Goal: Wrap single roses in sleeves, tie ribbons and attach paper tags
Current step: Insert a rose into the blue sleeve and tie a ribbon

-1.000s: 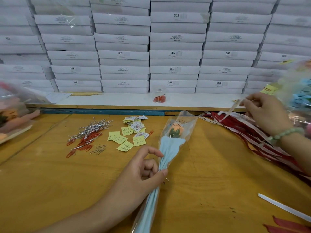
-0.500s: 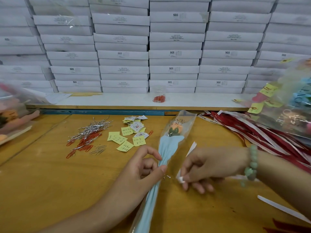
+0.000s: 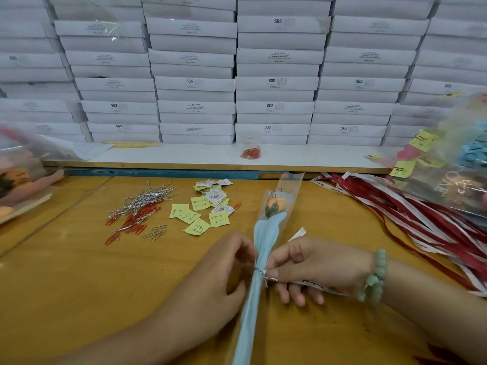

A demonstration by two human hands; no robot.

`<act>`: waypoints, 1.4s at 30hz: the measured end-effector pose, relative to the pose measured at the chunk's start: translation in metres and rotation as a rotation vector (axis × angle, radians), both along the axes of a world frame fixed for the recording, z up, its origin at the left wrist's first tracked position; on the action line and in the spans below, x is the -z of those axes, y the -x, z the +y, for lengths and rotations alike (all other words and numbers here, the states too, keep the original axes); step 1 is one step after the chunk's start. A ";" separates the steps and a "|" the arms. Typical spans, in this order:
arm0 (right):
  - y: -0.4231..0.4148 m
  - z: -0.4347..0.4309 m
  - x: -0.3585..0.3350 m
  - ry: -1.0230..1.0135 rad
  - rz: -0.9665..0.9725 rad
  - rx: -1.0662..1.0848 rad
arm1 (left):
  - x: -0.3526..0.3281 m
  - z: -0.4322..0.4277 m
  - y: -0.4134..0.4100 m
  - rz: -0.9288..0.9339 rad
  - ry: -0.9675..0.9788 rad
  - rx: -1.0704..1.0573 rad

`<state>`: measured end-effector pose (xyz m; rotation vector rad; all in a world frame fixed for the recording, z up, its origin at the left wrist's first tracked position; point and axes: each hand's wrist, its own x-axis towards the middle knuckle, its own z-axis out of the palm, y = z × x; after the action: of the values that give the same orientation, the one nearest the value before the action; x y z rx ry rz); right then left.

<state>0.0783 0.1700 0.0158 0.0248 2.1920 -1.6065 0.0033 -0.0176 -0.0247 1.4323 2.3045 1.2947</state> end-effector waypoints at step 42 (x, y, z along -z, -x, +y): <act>-0.011 0.055 -0.060 0.159 -0.049 -0.604 | -0.054 -0.011 0.023 -0.750 -0.331 0.550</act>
<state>0.0893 0.2246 0.0763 -0.5798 1.7843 -1.3932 -0.0199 -0.0281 0.0292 1.2213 1.1673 1.6741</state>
